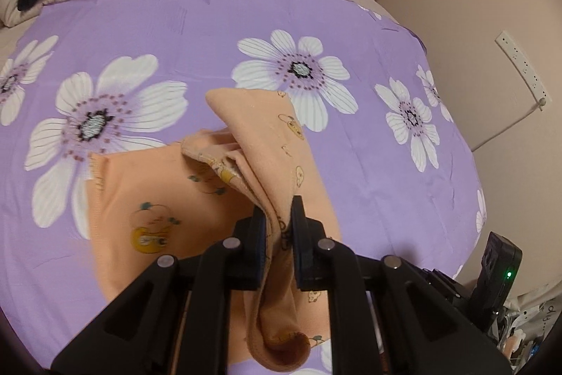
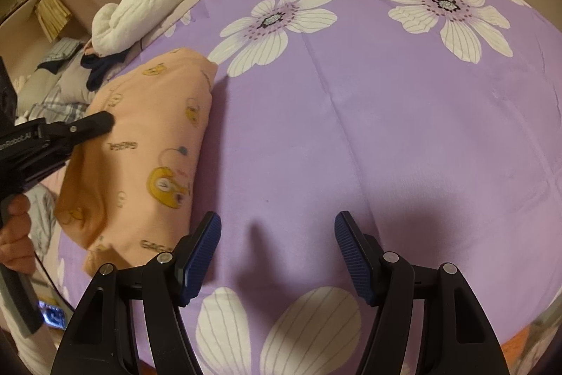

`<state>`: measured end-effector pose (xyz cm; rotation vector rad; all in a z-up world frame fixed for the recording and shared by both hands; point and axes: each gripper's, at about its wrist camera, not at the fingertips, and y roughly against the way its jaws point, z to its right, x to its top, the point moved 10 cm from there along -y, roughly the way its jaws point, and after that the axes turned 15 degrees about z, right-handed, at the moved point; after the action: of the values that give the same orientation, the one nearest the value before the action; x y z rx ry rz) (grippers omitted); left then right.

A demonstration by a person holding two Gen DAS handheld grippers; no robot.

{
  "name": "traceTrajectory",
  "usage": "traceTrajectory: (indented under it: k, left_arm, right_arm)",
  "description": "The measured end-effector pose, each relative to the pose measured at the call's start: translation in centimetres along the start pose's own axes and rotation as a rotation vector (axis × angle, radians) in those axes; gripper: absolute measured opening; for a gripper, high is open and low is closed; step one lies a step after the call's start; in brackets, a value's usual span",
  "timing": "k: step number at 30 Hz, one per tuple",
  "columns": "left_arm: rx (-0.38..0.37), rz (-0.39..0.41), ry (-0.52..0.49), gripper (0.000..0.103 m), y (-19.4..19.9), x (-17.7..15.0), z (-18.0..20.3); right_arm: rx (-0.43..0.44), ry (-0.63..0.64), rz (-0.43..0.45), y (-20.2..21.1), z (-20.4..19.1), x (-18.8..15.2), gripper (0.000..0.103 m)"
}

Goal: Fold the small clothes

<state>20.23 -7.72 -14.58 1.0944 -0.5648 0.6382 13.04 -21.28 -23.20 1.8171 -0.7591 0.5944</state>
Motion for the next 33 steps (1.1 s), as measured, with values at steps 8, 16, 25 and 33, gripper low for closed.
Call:
traceTrajectory:
  k: [8,16,25,33]
  left_arm:
    - [0.067,0.025,0.005,0.012,2.3,-0.1,-3.7]
    - [0.118,0.014,0.075,0.012,3.6,-1.8,-7.9]
    - [0.167,-0.04,0.14,0.015,2.6,-5.0,-11.6]
    - [0.139,-0.036,0.191,0.025,3.8,-6.2,-12.1]
  right_arm:
    - [0.02,0.029,-0.01,-0.4,-1.4,0.0,0.067]
    - [0.031,0.061,-0.02,-0.9,-2.9,-0.1,0.067]
    - [0.043,0.091,-0.042,-1.9,-4.2,-0.3,0.067]
    - [0.052,0.12,-0.059,-2.2,-5.0,-0.8,0.067]
